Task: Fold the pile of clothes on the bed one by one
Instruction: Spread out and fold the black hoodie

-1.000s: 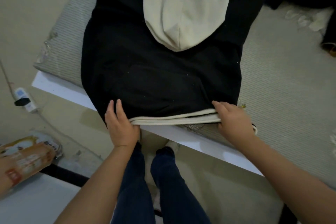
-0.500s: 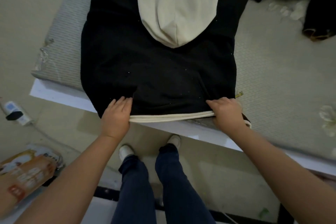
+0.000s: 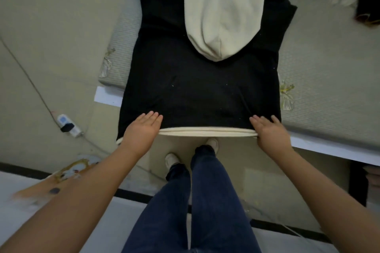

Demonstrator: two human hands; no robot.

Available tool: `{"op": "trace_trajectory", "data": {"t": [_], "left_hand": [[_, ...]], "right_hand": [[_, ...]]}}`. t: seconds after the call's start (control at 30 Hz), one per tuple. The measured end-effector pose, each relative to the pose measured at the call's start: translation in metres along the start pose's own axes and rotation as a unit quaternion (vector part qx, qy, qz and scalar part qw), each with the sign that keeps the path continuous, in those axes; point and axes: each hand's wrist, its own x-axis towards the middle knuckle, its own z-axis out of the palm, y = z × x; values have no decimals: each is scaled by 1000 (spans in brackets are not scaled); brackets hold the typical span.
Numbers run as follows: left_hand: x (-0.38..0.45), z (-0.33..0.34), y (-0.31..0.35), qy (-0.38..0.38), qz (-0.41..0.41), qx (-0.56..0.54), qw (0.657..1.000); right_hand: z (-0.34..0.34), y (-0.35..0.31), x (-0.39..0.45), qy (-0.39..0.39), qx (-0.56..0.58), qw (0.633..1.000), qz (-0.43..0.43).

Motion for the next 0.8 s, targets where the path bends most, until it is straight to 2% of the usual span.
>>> {"op": "trace_trajectory", "data": {"t": [0.13,0.27,0.43,0.53,0.6,0.8], "left_hand": [[56,-42,-32,-27,-73,15,997],[140,-94,-53,50,-60,18,997],[248,-163,-84,56,-56,103,991],[308,-197,-93,-19,-63,187,980],[345,-211,-95,-39,-76,216,973],[441,-204,-111,43,-111,267,956]], "right_hand": [[-64,15,51,52,-36,997,36],[-132,45,109,100,-41,992,60],[-202,94,179,176,-10,982,71],[-236,116,214,172,-14,982,82],[-252,129,240,152,-45,984,86],[-254,154,327,150,-47,974,163]]}}
